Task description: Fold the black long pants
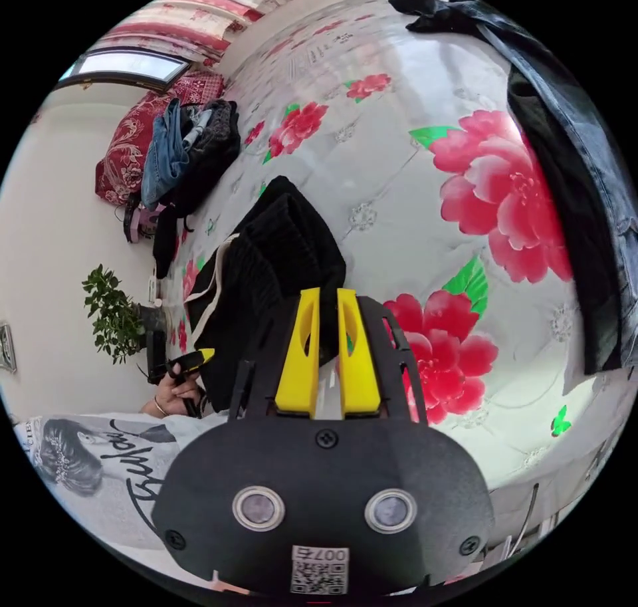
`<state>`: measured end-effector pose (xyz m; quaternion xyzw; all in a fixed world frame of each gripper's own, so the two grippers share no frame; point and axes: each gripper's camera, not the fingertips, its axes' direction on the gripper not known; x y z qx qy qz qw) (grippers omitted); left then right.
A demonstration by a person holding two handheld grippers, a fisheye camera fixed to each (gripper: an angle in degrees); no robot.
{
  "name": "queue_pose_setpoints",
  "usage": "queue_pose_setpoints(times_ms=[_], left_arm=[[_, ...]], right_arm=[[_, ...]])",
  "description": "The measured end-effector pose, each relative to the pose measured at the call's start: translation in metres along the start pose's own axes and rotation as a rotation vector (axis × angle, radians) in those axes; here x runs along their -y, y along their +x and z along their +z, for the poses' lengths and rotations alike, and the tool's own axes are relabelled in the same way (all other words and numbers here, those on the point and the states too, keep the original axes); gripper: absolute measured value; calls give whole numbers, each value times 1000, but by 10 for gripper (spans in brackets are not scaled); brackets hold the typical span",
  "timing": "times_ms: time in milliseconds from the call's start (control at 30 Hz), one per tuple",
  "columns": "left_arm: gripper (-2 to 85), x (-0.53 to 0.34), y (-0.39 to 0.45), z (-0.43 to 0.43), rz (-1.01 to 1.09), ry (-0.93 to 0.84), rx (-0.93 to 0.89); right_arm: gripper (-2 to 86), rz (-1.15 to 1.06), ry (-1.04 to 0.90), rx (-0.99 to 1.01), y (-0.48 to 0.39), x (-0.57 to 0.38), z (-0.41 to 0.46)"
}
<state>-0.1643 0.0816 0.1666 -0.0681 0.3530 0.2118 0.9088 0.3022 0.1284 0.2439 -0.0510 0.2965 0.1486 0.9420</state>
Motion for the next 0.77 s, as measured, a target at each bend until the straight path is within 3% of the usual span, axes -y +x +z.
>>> queue_pose_setpoints(times_ms=[133, 333, 467, 533, 667, 767], left_arm=[[101, 59, -7, 59, -194, 22, -139], [94, 208, 28, 131, -185, 85, -158], [95, 344, 57, 153, -83, 189, -125], [103, 420, 81, 157, -14, 240, -98], [105, 451, 129, 163, 212, 184, 61], [99, 400, 140, 174, 402, 102, 140]], right_arm=[[60, -98, 135, -63, -27, 125, -5], [70, -223, 383, -60, -61, 214, -53], [80, -269, 420, -220, -36, 193, -82], [89, -223, 406, -408, 1, 160, -100], [101, -60, 403, -684, 63, 100, -144], [106, 81, 493, -955, 89, 59, -190]])
